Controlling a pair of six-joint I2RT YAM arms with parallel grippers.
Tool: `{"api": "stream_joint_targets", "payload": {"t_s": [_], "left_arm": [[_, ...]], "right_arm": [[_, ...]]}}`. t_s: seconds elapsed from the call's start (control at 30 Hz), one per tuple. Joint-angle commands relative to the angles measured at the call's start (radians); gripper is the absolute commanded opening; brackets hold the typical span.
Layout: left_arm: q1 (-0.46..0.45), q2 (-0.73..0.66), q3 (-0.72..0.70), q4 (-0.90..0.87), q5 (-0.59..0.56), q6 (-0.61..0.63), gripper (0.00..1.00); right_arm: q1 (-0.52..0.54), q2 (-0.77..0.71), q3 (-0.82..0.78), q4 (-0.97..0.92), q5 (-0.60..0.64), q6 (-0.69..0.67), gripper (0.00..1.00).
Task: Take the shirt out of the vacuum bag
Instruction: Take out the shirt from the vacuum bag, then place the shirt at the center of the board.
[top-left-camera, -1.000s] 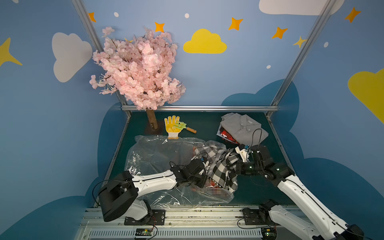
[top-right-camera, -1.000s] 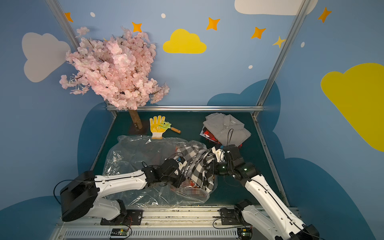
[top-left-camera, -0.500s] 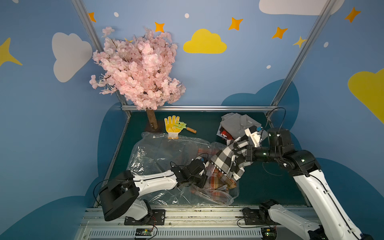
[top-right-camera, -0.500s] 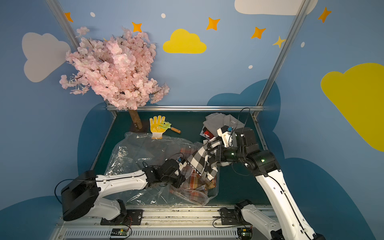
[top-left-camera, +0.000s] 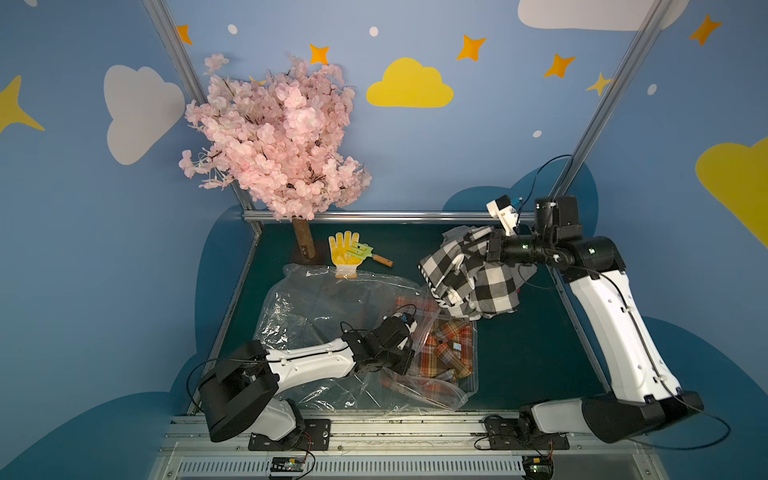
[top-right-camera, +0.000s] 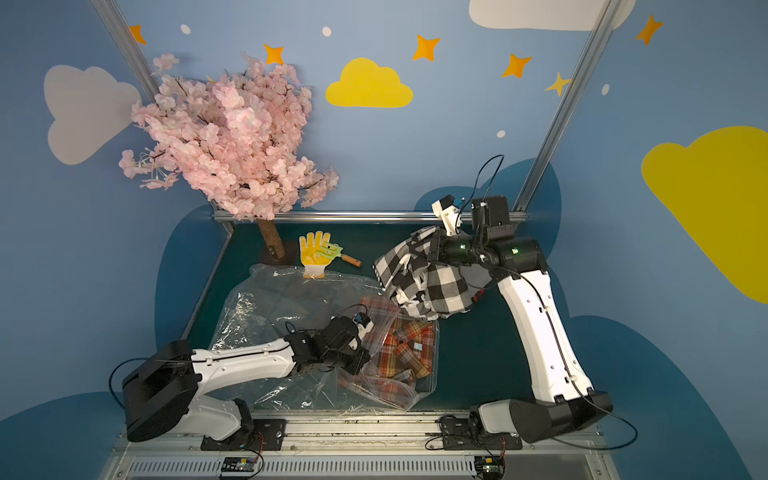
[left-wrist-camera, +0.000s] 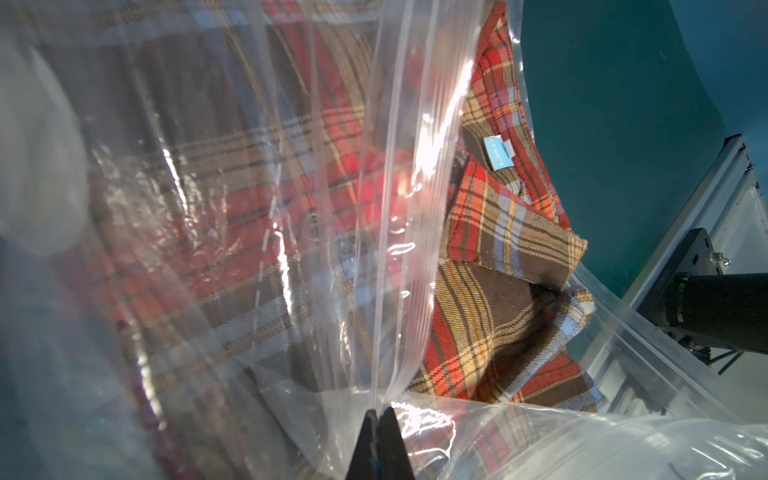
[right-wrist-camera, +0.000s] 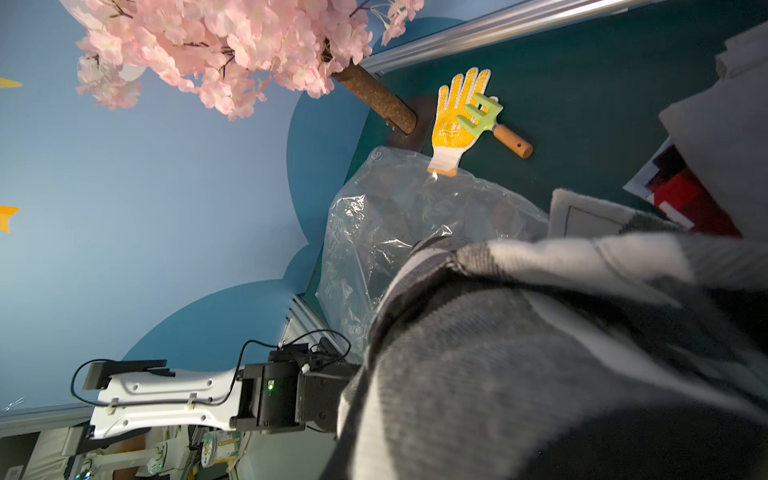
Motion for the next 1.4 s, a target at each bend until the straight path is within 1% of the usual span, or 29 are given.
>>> {"api": "stream_joint_targets", "payload": {"t_s": [0.0, 0.2, 0.3, 0.37, 0.43, 0.63, 0.73, 0.87, 0.97, 1.1, 1.2, 1.27, 1.37], "left_arm": [[0.006, -0.005, 0.008, -0.043, -0.015, 0.01, 0.03], [0.014, -0.013, 0.007, -0.055, -0.021, 0.01, 0.03], [0.02, -0.011, 0.009, -0.058, -0.02, 0.01, 0.03], [0.023, -0.009, 0.009, -0.061, -0.018, 0.008, 0.03], [0.024, -0.007, 0.009, -0.063, -0.017, 0.009, 0.03], [0.025, -0.002, 0.007, -0.07, -0.021, -0.003, 0.03], [0.025, -0.001, 0.012, -0.078, -0.031, -0.009, 0.03], [0.025, 0.001, 0.016, -0.084, -0.037, -0.02, 0.03], [0.025, 0.011, 0.026, -0.092, -0.039, -0.021, 0.03], [0.025, 0.017, 0.044, -0.111, -0.051, -0.024, 0.03], [0.025, 0.016, 0.049, -0.113, -0.057, -0.029, 0.03], [0.024, 0.02, 0.053, -0.116, -0.059, -0.033, 0.03], [0.025, 0.024, 0.056, -0.118, -0.056, -0.04, 0.03]], "right_arm": [[-0.022, 0.092, 0.147, 0.007, -0.068, -0.056, 0.0], [-0.063, 0.34, 0.487, -0.152, -0.092, -0.127, 0.0], [-0.087, 0.473, 0.676, -0.225, -0.118, -0.146, 0.0], [-0.105, 0.559, 0.797, -0.262, -0.159, -0.149, 0.0], [-0.122, 0.615, 0.863, -0.266, -0.184, -0.144, 0.0], [-0.175, 0.689, 0.881, -0.143, -0.313, -0.092, 0.0], [-0.192, 0.712, 0.881, -0.043, -0.391, -0.037, 0.0], [-0.215, 0.747, 0.88, 0.073, -0.447, 0.057, 0.0], [-0.215, 0.775, 0.879, 0.256, -0.516, 0.194, 0.0], [-0.203, 0.813, 0.878, 0.579, -0.594, 0.446, 0.0], [-0.204, 0.853, 0.878, 0.777, -0.619, 0.605, 0.0], [-0.208, 0.873, 0.876, 0.776, -0.624, 0.603, 0.0], [-0.222, 0.873, 0.822, 0.672, -0.617, 0.494, 0.0]]}}
